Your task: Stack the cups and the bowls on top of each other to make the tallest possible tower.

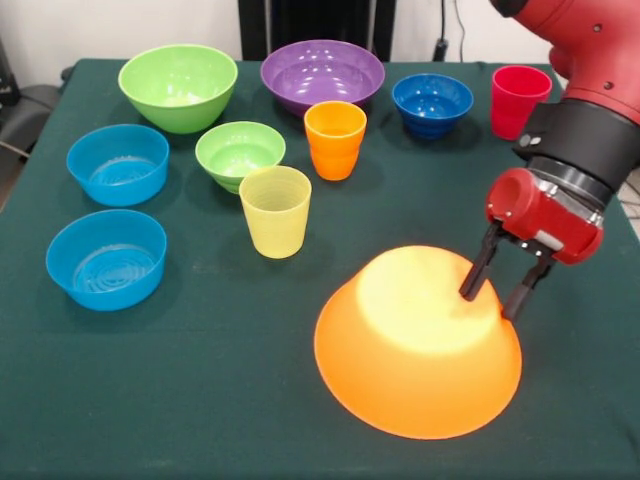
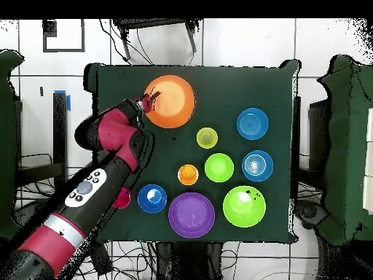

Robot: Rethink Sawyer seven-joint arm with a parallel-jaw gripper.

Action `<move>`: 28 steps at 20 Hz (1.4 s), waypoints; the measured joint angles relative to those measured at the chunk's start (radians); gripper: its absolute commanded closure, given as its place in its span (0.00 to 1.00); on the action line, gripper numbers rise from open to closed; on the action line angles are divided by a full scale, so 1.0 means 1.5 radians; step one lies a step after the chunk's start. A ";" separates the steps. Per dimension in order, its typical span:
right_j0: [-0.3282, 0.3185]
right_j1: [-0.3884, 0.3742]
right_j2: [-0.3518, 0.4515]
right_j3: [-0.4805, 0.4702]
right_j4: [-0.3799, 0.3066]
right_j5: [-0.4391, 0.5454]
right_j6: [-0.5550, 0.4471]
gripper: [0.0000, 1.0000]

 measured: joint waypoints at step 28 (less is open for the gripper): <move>-0.226 -0.235 0.364 0.029 -0.206 0.098 0.000 0.00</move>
